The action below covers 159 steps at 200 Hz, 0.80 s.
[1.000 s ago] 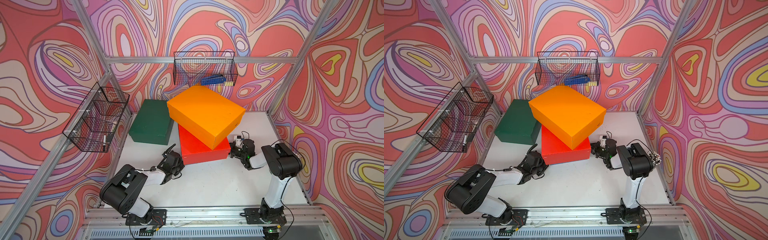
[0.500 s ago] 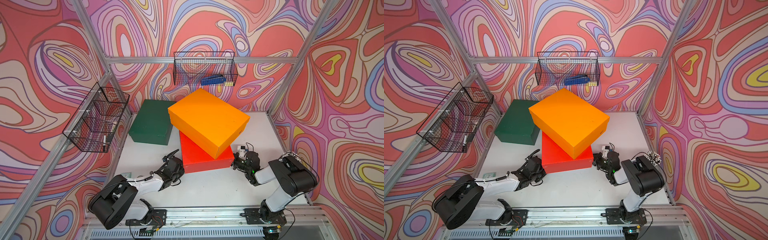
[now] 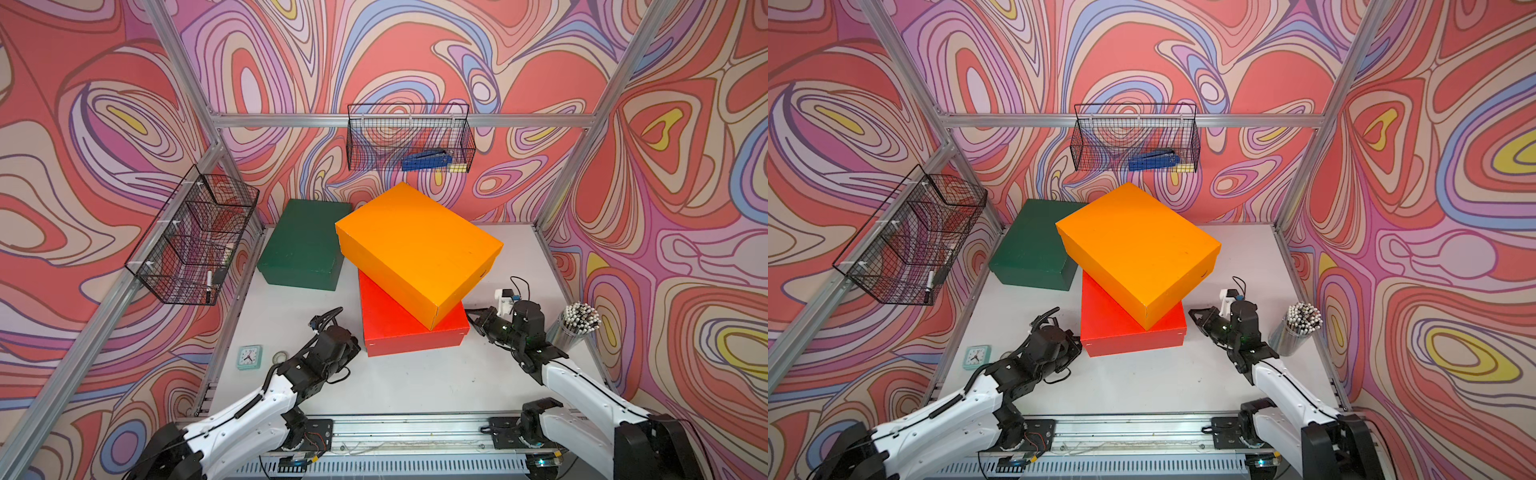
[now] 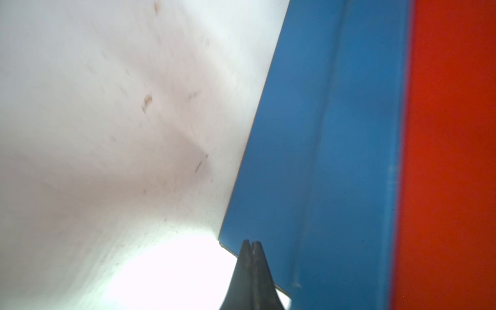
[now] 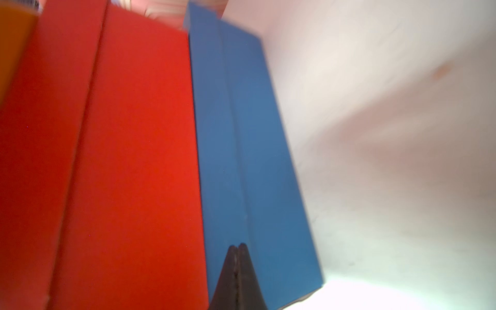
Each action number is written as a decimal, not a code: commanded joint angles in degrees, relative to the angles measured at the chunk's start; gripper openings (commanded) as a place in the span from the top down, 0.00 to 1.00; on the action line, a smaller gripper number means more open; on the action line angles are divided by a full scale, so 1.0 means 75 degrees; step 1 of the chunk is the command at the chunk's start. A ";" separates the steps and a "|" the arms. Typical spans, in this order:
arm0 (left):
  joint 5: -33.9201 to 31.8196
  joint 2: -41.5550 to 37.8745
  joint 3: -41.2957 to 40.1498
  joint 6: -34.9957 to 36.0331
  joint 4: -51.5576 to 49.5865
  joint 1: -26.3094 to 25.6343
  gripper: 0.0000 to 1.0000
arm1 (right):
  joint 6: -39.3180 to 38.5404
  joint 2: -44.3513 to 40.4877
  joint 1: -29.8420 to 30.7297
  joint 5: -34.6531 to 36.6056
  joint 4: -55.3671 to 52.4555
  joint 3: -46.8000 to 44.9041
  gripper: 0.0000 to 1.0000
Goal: Stack the shoeboxes
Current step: Move the shoeboxes to the center of the board, then adjust the shoebox.
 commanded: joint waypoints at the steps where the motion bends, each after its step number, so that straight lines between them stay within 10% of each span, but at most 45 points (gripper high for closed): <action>1: -0.0927 -0.0753 0.0792 0.0722 -0.2034 0.0291 1.00 | -0.0913 0.0133 -0.0576 0.0357 -0.1937 0.0614 1.00; 58: -0.0095 -0.0859 0.2458 0.1928 -0.2653 0.1500 1.00 | -0.1337 0.1400 -0.2247 -0.0465 -0.1710 0.2748 1.00; 159: 0.0823 0.1593 0.5345 0.3054 -0.2226 0.1600 1.00 | -0.1818 0.2048 -0.2019 -0.2444 -0.1316 0.4843 1.00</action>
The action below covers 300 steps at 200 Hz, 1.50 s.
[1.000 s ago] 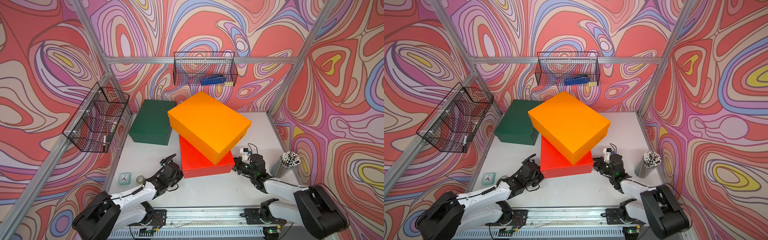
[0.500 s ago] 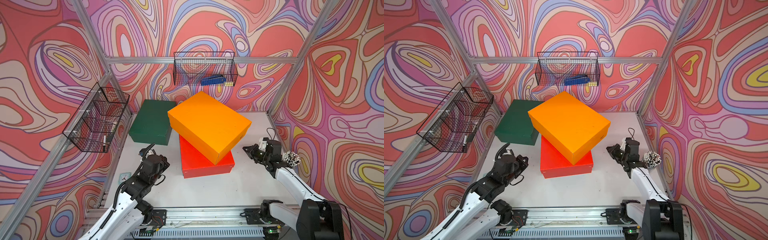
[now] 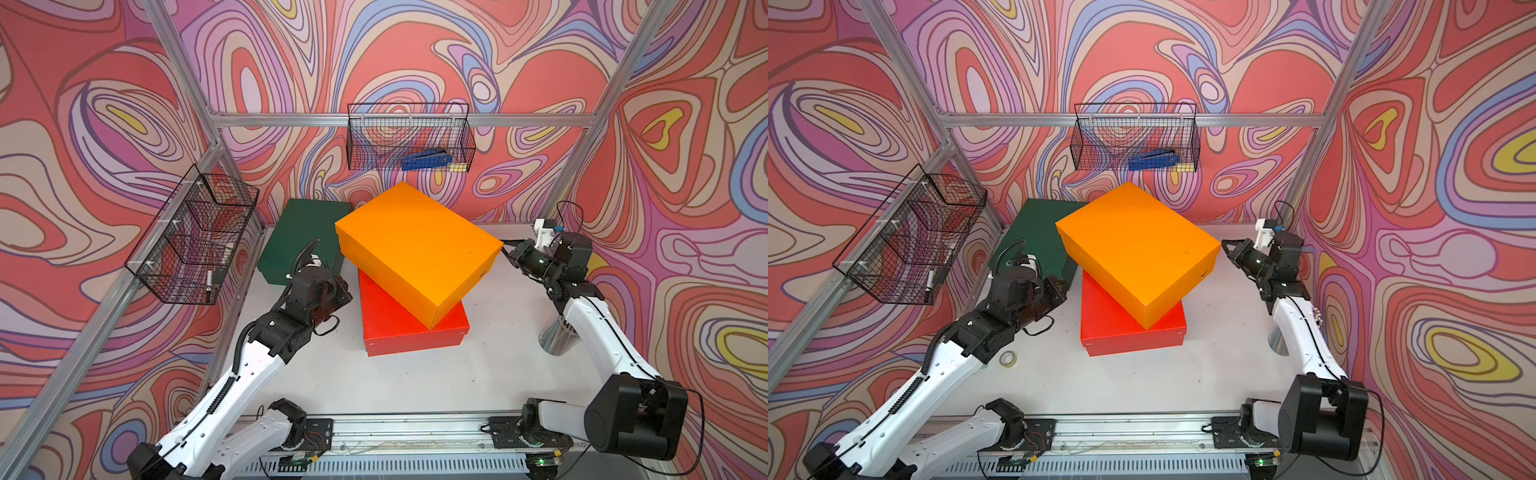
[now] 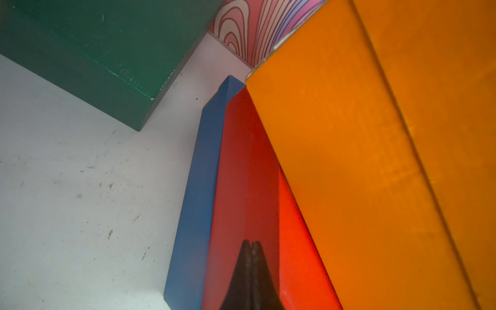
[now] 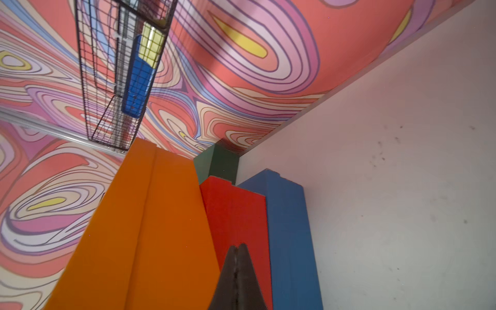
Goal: Stack the shoeboxes
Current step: Adjust the shoebox.
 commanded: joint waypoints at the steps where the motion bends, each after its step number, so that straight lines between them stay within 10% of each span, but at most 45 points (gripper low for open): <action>1: 0.0194 0.0350 0.0507 0.0352 0.0095 0.0101 1.00 | -0.0238 -0.0206 0.0273 -0.0721 -0.0055 -0.0096 1.00; 154: 0.1339 0.1657 0.1492 0.0368 0.0315 0.0904 1.00 | -0.0439 -0.3263 0.2044 -0.0161 -0.3330 -0.0413 1.00; 300: 0.0901 0.1309 0.1503 0.0435 -0.0269 0.0949 1.00 | -0.1039 -0.3464 0.2711 0.0859 -0.4955 -0.0245 1.00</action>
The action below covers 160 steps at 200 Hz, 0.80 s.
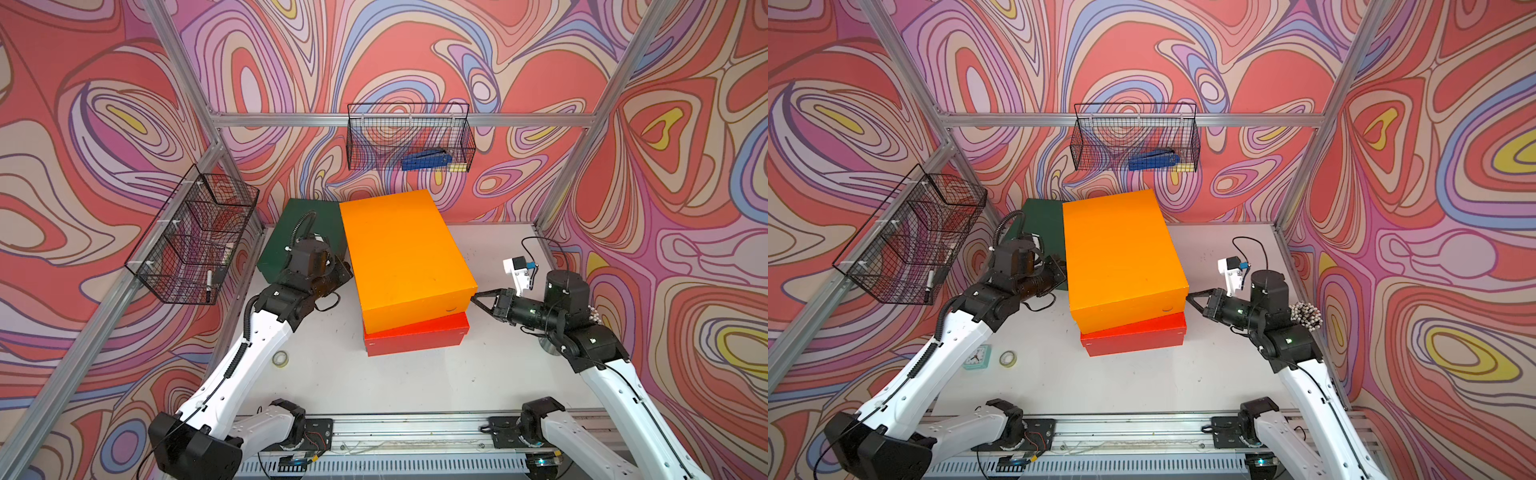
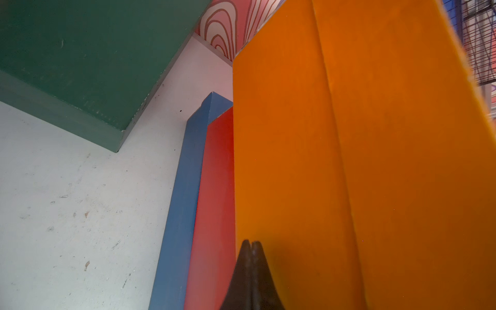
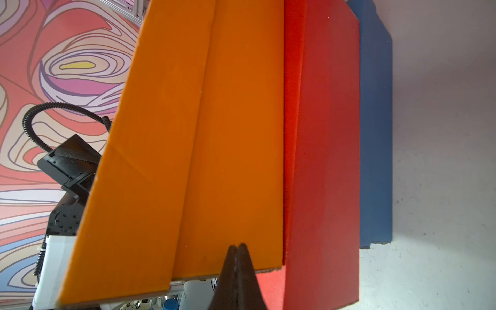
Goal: Stack the shoeboxes
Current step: Adjust the shoebox.
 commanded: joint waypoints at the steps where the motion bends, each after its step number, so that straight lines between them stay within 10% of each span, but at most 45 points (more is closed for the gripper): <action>1: -0.0230 -0.0022 0.0247 0.0077 -0.0221 0.0062 1.00 | -0.0578 0.0154 0.0043 0.0792 -0.0742 0.0392 1.00; 160: 0.1199 0.1998 0.1559 0.0353 0.0428 0.0601 1.00 | -0.1051 0.2831 0.0031 0.1574 0.0339 0.1300 1.00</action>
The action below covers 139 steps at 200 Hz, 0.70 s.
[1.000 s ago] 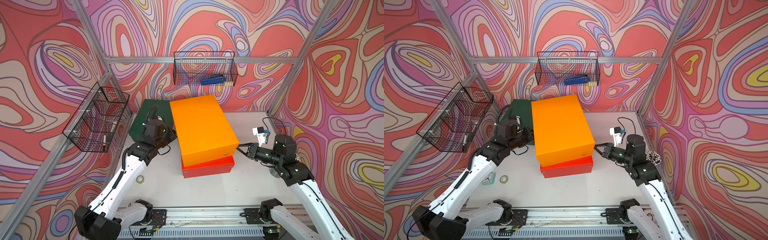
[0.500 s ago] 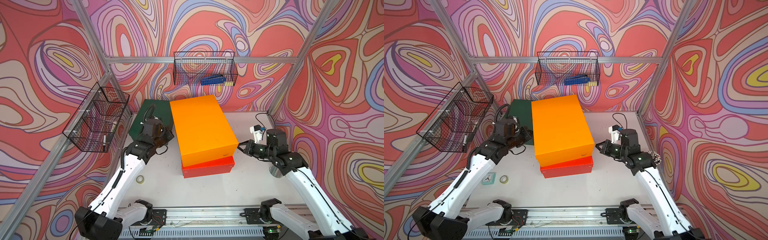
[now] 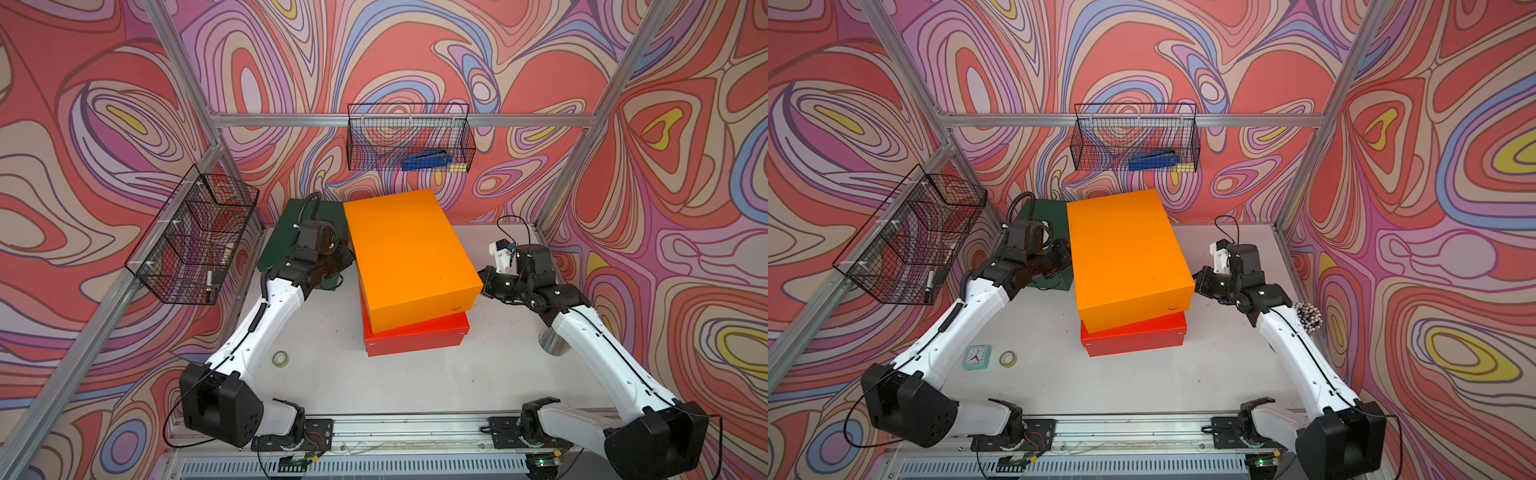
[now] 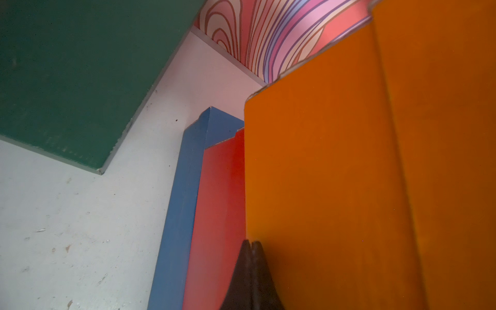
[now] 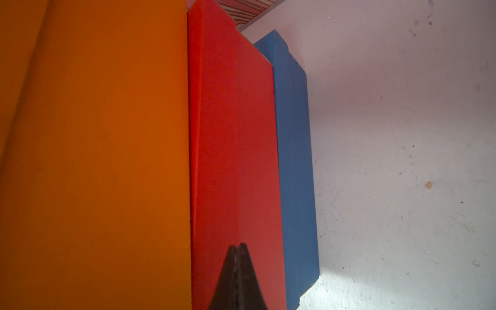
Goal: Stack the shoeboxes
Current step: Adjust the shoebox.
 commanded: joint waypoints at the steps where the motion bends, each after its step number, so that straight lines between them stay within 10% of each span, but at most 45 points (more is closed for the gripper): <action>1: 0.0313 0.0113 0.0341 0.0038 0.0295 0.0004 1.00 | -0.0019 0.0066 0.0031 0.0010 0.0164 0.0265 1.00; 139: -0.0098 0.0381 0.0735 0.0307 -0.0153 0.0048 1.00 | -0.0194 -0.0501 0.0053 -0.1572 -0.0011 0.0108 1.00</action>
